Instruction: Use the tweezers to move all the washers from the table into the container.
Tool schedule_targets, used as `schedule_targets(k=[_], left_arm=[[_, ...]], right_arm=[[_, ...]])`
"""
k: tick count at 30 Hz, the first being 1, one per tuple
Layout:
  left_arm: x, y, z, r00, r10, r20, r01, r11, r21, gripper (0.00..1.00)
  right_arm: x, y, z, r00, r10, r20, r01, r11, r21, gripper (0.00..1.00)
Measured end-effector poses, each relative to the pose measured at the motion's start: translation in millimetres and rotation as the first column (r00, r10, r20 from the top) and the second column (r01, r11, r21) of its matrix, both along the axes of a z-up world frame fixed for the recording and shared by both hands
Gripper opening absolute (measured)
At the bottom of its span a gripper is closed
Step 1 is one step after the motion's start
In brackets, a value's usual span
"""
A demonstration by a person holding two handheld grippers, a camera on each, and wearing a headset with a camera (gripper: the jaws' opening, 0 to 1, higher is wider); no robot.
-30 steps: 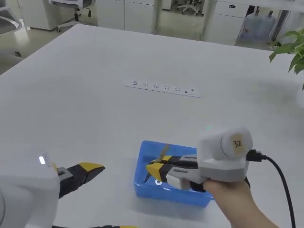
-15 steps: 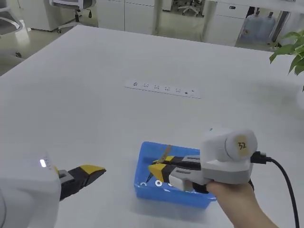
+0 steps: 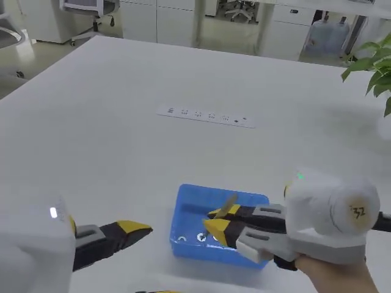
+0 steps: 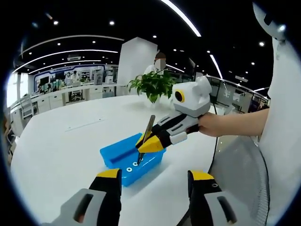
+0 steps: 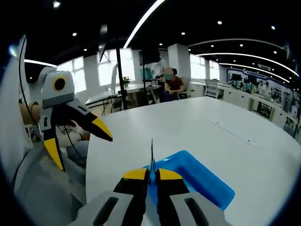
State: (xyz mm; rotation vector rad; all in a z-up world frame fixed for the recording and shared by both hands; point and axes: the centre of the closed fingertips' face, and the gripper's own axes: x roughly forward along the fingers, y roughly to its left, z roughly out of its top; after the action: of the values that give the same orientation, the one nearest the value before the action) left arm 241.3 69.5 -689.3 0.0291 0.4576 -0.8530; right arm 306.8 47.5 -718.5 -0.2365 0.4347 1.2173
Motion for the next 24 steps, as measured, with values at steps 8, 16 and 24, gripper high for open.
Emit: schedule_targets(k=[8,16,24], left_arm=[[-3.5,-15.7,1.9,0.996,-0.085,0.010,0.085,0.996,0.011,0.42],[-19.0,-39.3,0.4,0.976,-0.217,-0.024,0.217,0.976,-0.005,0.19],[-32.6,-46.2,-18.0,0.932,-0.362,-0.017,0.360,0.918,0.169,0.03]], right_arm=[[-32.5,-12.0,-7.1,0.997,0.082,0.016,-0.080,0.994,-0.071,0.03],[-73.9,-10.9,-42.8,0.956,0.289,0.042,-0.266,0.922,-0.281,0.03],[-98.8,-5.3,-56.8,0.916,0.400,0.025,-0.366,0.861,-0.353,0.03]])
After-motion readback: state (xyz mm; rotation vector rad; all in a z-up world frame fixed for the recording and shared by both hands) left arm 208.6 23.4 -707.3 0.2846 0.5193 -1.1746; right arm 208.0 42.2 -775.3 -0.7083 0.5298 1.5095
